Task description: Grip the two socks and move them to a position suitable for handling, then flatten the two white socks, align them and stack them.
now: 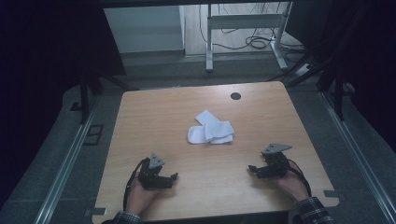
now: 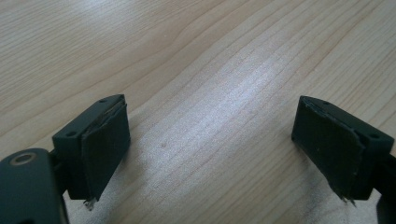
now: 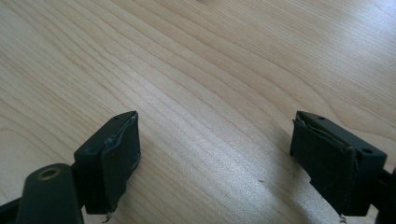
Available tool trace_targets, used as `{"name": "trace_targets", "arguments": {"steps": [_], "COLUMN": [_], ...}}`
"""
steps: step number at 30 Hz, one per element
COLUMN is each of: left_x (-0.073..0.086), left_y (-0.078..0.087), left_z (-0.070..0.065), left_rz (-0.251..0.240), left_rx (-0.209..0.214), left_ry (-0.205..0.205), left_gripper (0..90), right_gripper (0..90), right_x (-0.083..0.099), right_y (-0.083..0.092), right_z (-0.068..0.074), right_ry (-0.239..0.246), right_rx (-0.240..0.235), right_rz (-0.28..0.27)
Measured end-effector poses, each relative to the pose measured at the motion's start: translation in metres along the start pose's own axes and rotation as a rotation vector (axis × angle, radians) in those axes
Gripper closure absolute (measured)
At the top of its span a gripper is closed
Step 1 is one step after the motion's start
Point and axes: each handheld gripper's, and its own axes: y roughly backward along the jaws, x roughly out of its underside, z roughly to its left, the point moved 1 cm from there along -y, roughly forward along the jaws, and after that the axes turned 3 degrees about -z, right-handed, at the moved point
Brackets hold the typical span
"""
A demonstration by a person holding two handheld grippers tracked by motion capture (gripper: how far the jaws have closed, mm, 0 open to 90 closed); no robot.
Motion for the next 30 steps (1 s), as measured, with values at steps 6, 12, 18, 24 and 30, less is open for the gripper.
{"name": "trace_targets", "arguments": {"steps": [6,12,18,24,30], "left_x": [-0.0003,-0.0007,-0.0011,-0.0011,-0.0012], "left_y": [-0.0004,-0.0008,-0.0011,-0.0010,-0.0012], "left_z": [0.0001,-0.0001,0.0000,0.0000,0.0000], "left_rz": [-0.001,-0.001,0.001,0.002,0.001], "left_rx": [0.001,0.001,0.000,0.000,0.000], "left_ry": [0.001,0.001,0.000,0.000,0.000], "left_gripper": [11.3,11.1,11.0,10.9,11.0], "right_gripper": [13.9,11.4,13.1,16.3,19.9], "right_x": [-0.0001,0.0002,-0.0009,-0.0023,-0.0059], "right_y": [-0.0007,-0.0007,-0.0004,0.0003,0.0010], "right_z": [0.0005,0.0007,0.0010,0.0016,0.0022], "right_ry": [0.007,0.014,0.012,0.012,0.011], "right_rx": [-0.005,-0.013,-0.012,-0.012,-0.010], "right_rz": [0.003,0.009,0.017,0.023,0.049]}}
